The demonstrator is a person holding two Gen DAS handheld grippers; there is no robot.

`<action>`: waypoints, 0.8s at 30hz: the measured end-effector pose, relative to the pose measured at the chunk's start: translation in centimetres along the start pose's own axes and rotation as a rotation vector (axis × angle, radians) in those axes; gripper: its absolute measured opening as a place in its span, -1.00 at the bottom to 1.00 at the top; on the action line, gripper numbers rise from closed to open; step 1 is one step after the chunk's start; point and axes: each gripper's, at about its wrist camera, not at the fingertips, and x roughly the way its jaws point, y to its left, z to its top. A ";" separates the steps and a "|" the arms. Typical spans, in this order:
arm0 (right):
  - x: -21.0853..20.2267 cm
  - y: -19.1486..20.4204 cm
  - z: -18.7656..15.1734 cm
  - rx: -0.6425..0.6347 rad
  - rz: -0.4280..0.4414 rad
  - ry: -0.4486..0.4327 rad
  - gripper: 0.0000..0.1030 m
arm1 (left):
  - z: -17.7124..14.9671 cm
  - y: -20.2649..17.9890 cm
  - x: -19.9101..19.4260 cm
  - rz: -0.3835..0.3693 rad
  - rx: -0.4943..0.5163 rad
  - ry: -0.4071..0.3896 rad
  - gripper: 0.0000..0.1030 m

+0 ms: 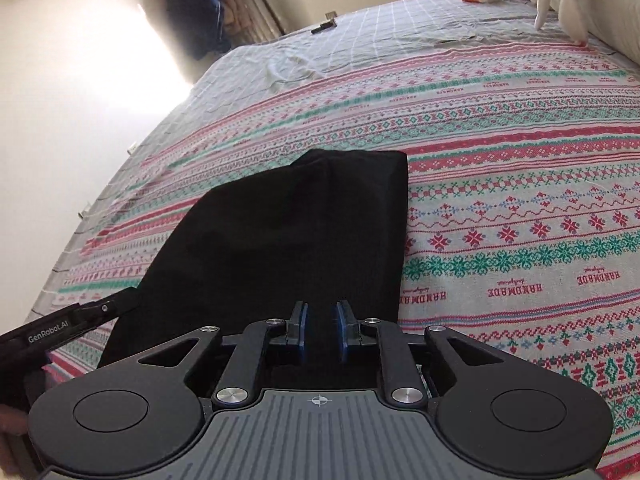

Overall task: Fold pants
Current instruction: 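Open both grippers and release the folded pants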

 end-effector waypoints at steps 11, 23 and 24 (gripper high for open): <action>-2.4 3.1 -2.6 -0.120 -0.065 0.072 -0.38 | -2.0 -0.5 -3.7 0.055 0.000 0.076 0.10; -10.1 6.5 -4.3 -0.230 -0.339 -0.161 0.97 | -2.8 -5.6 -9.5 0.214 0.149 0.001 1.00; -10.2 6.3 -4.6 -0.213 -0.361 -0.168 0.99 | -3.1 -5.7 -9.5 0.223 0.147 0.004 1.00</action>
